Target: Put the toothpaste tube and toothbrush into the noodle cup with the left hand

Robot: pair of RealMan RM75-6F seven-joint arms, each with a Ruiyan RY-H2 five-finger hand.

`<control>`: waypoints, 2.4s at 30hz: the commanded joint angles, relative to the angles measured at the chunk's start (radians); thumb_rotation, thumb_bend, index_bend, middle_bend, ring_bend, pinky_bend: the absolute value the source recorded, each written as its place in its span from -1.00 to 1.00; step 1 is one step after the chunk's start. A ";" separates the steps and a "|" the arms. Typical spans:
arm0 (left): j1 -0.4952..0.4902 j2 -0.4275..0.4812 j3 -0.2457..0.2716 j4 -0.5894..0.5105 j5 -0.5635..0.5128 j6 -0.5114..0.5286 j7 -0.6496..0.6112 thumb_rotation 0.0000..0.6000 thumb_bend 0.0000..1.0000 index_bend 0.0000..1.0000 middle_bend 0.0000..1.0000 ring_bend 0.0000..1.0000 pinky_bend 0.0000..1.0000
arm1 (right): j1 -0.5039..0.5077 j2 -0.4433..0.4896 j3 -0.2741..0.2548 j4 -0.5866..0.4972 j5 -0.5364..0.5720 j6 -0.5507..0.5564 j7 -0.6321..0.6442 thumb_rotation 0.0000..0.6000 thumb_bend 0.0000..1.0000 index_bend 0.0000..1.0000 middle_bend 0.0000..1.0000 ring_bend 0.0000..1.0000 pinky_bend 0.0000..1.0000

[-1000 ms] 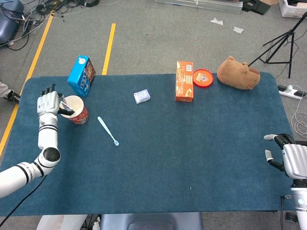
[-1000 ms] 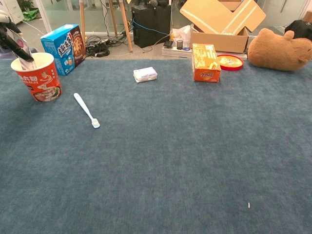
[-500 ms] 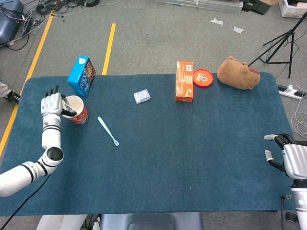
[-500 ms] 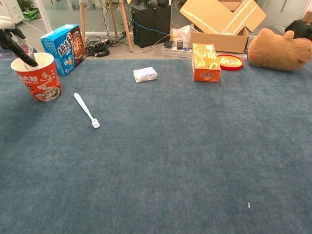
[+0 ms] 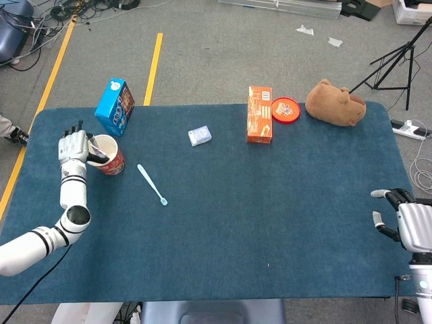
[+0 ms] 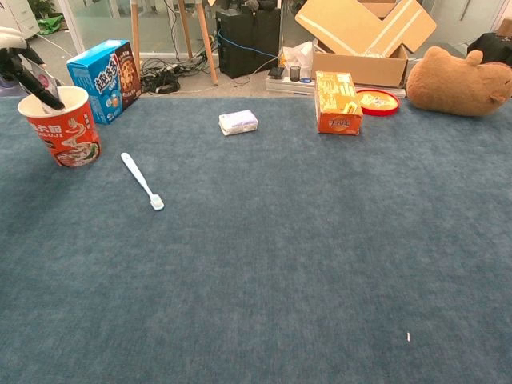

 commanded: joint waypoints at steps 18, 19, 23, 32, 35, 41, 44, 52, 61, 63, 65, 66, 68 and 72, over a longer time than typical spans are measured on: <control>-0.007 -0.017 -0.007 0.026 -0.019 -0.016 0.021 1.00 -1.00 0.09 -0.94 -1.00 -1.00 | 0.000 0.003 0.001 0.001 0.001 -0.001 0.008 1.00 -0.30 -0.22 -0.16 -0.42 0.12; -0.007 -0.017 -0.007 0.026 -0.019 -0.016 0.022 1.00 -1.00 0.06 -0.94 -1.00 -1.00 | 0.000 0.003 0.001 0.001 0.000 -0.001 0.008 1.00 -0.30 -0.22 -0.16 -0.42 0.12; -0.006 -0.017 -0.008 0.026 -0.017 -0.018 0.021 1.00 -1.00 -0.09 -0.94 -1.00 -1.00 | 0.000 0.002 0.001 0.001 0.001 -0.001 0.007 1.00 -0.30 -0.22 -0.16 -0.42 0.12; -0.005 -0.022 -0.006 0.033 -0.016 -0.023 0.022 1.00 -1.00 -0.22 -0.94 -1.00 -1.00 | 0.000 0.003 0.001 0.001 0.002 -0.001 0.007 1.00 -0.30 -0.22 -0.16 -0.42 0.12; -0.005 -0.024 -0.006 0.035 -0.016 -0.025 0.023 1.00 -1.00 -0.22 -0.94 -1.00 -1.00 | 0.000 0.003 0.001 0.000 0.002 -0.002 0.007 1.00 -0.30 -0.22 -0.16 -0.42 0.12; -0.005 -0.025 -0.007 0.036 -0.014 -0.025 0.022 1.00 -1.00 -0.22 -0.94 -1.00 -1.00 | -0.001 0.004 0.001 0.000 0.001 0.000 0.008 1.00 -0.30 -0.22 -0.16 -0.42 0.12; -0.005 -0.026 -0.007 0.038 -0.014 -0.025 0.023 1.00 -1.00 -0.22 -0.94 -1.00 -1.00 | -0.001 0.004 0.001 0.000 0.000 0.000 0.008 1.00 -0.30 -0.22 -0.16 -0.42 0.12; -0.006 -0.029 -0.012 0.051 -0.017 -0.029 0.023 1.00 -1.00 -0.22 -0.94 -1.00 -1.00 | 0.000 0.002 0.001 0.001 0.000 0.000 0.007 1.00 -0.30 -0.22 -0.16 -0.42 0.12; 0.001 -0.009 -0.019 0.019 -0.011 -0.011 0.018 1.00 -1.00 -0.22 -0.94 -1.00 -1.00 | 0.000 0.002 -0.001 0.000 -0.002 -0.002 0.007 1.00 -0.30 -0.22 -0.16 -0.42 0.12; 0.003 0.001 -0.022 0.000 -0.010 -0.003 0.015 1.00 -1.00 -0.22 -0.94 -1.00 -1.00 | 0.001 0.002 -0.001 0.000 -0.002 -0.002 0.007 1.00 -0.30 -0.22 -0.16 -0.42 0.12; 0.008 0.017 -0.026 -0.031 -0.007 0.012 0.012 1.00 -1.00 -0.22 -0.94 -1.00 -1.00 | 0.001 0.002 -0.001 0.000 -0.002 -0.003 0.006 1.00 -0.30 -0.22 -0.16 -0.42 0.12; 0.012 0.029 -0.029 -0.053 -0.005 0.023 0.009 1.00 -1.00 -0.22 -0.94 -1.00 -1.00 | 0.001 0.002 -0.002 -0.001 -0.003 -0.004 0.006 1.00 -0.30 -0.22 -0.16 -0.42 0.12; 0.017 0.048 -0.033 -0.089 0.000 0.041 0.006 1.00 -1.00 -0.22 -0.94 -1.00 -1.00 | 0.002 0.001 -0.003 -0.001 -0.004 -0.005 0.005 1.00 -0.30 -0.22 -0.16 -0.42 0.12; 0.033 0.095 -0.044 -0.177 0.009 0.083 -0.008 1.00 -1.00 -0.22 -0.94 -1.00 -1.00 | 0.002 0.001 -0.006 -0.004 -0.009 -0.004 0.001 1.00 -0.30 -0.22 -0.16 -0.42 0.12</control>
